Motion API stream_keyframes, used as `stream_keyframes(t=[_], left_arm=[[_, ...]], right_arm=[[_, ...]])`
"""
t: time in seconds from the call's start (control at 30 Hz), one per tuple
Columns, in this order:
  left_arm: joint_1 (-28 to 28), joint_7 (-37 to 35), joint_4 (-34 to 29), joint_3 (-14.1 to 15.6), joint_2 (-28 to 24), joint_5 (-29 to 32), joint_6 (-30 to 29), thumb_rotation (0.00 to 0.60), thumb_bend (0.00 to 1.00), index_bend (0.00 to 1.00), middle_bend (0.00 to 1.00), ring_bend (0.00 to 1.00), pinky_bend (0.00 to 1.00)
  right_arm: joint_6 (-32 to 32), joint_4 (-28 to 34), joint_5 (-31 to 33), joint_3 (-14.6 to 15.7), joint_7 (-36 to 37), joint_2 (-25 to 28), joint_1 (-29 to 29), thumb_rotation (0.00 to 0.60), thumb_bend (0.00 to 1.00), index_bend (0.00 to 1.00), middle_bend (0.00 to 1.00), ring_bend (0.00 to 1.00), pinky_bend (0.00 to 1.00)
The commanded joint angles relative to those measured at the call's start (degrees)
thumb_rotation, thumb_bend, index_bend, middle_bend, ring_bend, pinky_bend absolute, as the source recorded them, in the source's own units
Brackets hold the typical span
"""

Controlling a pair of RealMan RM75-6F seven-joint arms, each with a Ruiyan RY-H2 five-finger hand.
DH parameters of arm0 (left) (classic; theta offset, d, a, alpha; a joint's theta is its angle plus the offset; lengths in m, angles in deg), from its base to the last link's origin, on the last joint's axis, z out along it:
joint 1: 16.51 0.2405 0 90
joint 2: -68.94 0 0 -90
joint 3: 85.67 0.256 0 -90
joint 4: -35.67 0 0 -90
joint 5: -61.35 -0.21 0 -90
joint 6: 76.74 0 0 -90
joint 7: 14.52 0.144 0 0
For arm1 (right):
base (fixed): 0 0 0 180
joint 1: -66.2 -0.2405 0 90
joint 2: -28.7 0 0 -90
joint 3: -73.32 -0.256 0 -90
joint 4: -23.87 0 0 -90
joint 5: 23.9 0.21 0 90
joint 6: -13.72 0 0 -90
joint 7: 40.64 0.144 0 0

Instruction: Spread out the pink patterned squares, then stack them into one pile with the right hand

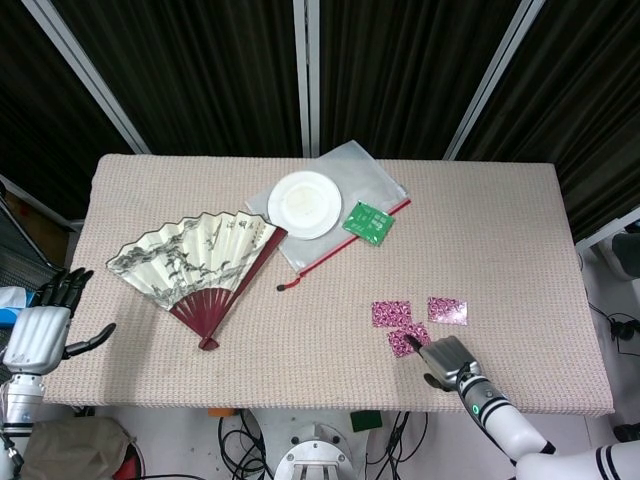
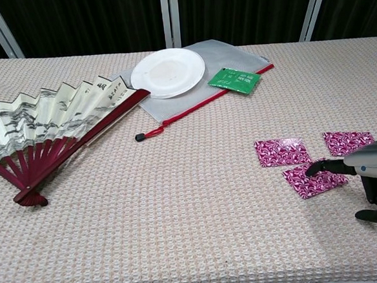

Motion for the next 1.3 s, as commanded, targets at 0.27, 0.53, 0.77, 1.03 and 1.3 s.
stream_keyframes(t=[0.27,0.53,0.77,1.03,1.3], left_arm=[[0.17,0.00,-0.02,0.12,0.00,-0.05,-0.15,0.020,0.09,0.06,0.06,0.04,0.16],[0.23,-0.43,0.38,0.07,0.18,0.05,-0.16,0.029,0.09,0.06,0.06,0.04,0.16],[0.17,-1.13,1.10,0.17,0.54,0.06,0.20,0.046,0.09,0.06,0.06,0.04,0.16],[0.04,-2.22,2.12,0.13,0.68,0.76,1.08,0.047,0.09,0.06,0.06,0.04,0.16],[-0.24,-3.21,3.00,0.08,0.84,0.95,1.78,0.047,0.09,0.06,0.06,0.04,0.16]], right_arm=[[-1.61,2.59,-4.76,1.53,1.34,2.21,2.16,0.600,1.00,0.12,1.00,0.97,0.86],[-14.53,-3.37,-28.56,-4.50,12.70,-3.19,10.26,0.600,0.88,0.27,0.98,0.90,0.82],[-14.30,-14.60,-25.35,-11.52,5.53,-12.13,10.00,0.600,0.38,0.21,0.11,0.02,0.06],[-9.22,-17.01,-6.65,-17.40,-7.53,-17.55,4.68,0.600,0.28,0.15,0.00,0.00,0.00],[-8.97,-20.53,0.06,-18.29,-11.07,-21.22,2.65,0.600,0.29,0.24,0.00,0.00,0.00]])
